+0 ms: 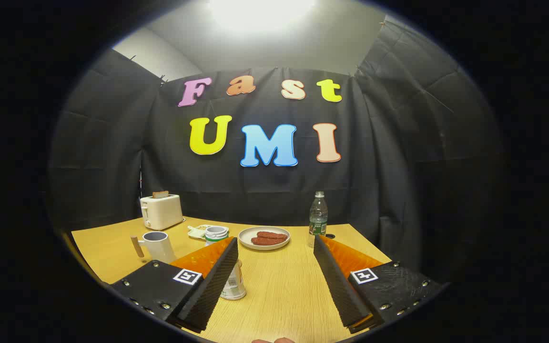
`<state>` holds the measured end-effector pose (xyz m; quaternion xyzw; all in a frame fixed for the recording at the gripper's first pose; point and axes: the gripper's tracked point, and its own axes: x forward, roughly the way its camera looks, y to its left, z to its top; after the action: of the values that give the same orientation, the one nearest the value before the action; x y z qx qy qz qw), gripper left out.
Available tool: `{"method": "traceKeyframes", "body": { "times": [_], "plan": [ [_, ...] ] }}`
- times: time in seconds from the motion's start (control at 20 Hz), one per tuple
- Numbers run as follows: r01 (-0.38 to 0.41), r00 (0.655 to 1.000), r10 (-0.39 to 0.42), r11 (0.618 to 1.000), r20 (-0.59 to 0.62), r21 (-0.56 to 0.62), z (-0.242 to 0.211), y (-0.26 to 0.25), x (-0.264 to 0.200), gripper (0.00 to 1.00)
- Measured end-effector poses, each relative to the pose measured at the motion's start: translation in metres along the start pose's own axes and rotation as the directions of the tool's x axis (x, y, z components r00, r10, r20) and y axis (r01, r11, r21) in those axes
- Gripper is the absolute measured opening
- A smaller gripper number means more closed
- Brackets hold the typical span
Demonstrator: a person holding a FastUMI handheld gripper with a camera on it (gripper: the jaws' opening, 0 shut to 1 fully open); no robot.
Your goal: Take the bottle from table, then pour the juice into the cup, finally place the bottle on the coaster
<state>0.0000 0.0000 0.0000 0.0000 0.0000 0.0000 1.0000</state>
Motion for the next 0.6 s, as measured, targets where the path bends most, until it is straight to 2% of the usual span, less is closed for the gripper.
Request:
{"method": "traceKeyframes", "body": {
  "times": [0.6],
  "plan": [
    [-0.046, 0.999, 0.046, 0.999, -0.019, 0.026, -0.02, 0.027, 0.005, 0.98]
  ]
}}
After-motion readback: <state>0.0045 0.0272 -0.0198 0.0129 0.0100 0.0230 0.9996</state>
